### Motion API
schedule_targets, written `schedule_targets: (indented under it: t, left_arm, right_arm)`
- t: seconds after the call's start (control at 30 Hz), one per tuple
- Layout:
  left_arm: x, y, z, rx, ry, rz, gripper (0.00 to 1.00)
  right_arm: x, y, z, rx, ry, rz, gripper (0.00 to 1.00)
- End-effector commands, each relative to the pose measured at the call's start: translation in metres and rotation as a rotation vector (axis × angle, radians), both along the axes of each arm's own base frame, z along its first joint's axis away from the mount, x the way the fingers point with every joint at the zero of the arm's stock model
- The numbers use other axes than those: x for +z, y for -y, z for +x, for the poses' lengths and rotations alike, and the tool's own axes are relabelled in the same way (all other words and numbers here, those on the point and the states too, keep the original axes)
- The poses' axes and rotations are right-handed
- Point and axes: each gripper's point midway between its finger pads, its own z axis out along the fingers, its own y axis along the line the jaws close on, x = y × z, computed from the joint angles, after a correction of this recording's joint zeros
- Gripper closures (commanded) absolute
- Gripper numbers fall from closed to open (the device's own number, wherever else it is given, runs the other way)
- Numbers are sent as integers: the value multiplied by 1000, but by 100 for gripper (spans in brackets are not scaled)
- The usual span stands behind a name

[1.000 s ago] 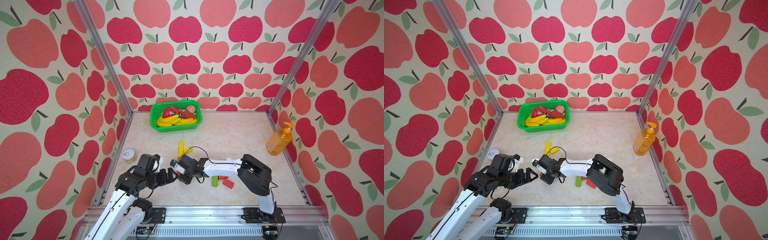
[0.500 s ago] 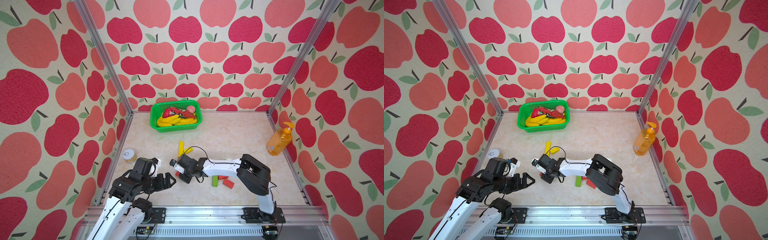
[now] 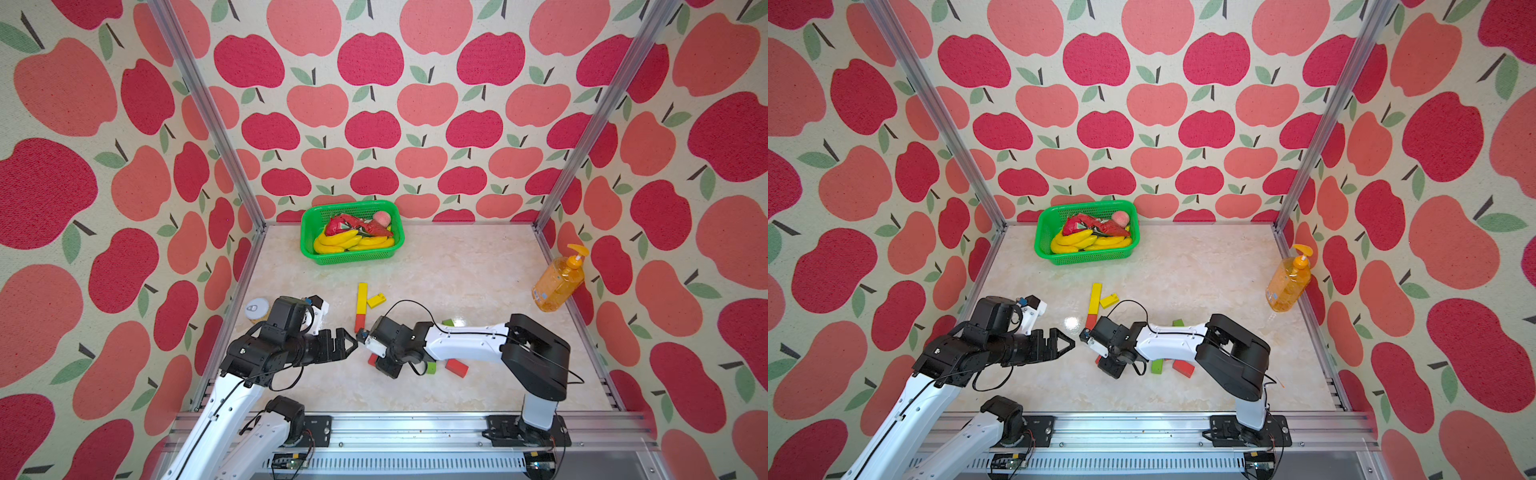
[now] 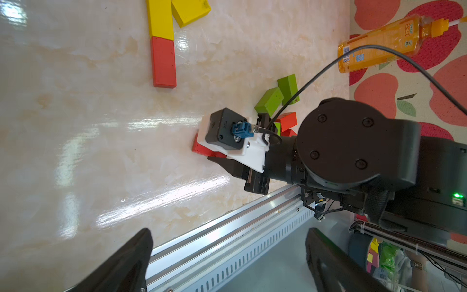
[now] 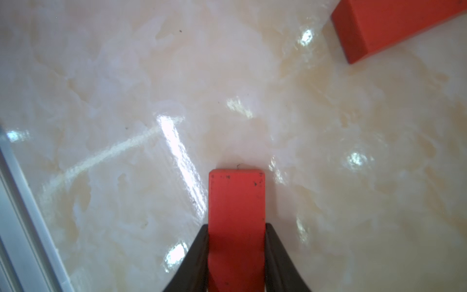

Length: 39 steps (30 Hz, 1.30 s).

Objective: Assemble the letter k with building blocks
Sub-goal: Pick up the building block from the center of the board, then assemble the building block at the center of the board.

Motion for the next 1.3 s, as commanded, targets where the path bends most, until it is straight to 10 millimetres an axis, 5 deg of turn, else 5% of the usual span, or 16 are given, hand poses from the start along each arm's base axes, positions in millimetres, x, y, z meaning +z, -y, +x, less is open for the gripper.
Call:
schedule_targets:
  t: [0.0,0.23,0.47,0.67,1.27]
  left_arm:
    - [17,3,19,-49,127,16,2]
    - [35,1,52,-52,260,63,2]
    - [37,14,87,-112,295,-17,2]
    - [14,8,102,-125,212,23,2]
    - [12,-8,111,-64,156,-143,2]
  right_arm:
    - [16,26,30,-125,8,-13,77]
    - [53,38,85,-211,81,18,76]
    - [55,39,124,-262,70,68,76]
    - [38,19,123,-230,7,92,76]
    - [3,-21,119,-140,-55,89,76]
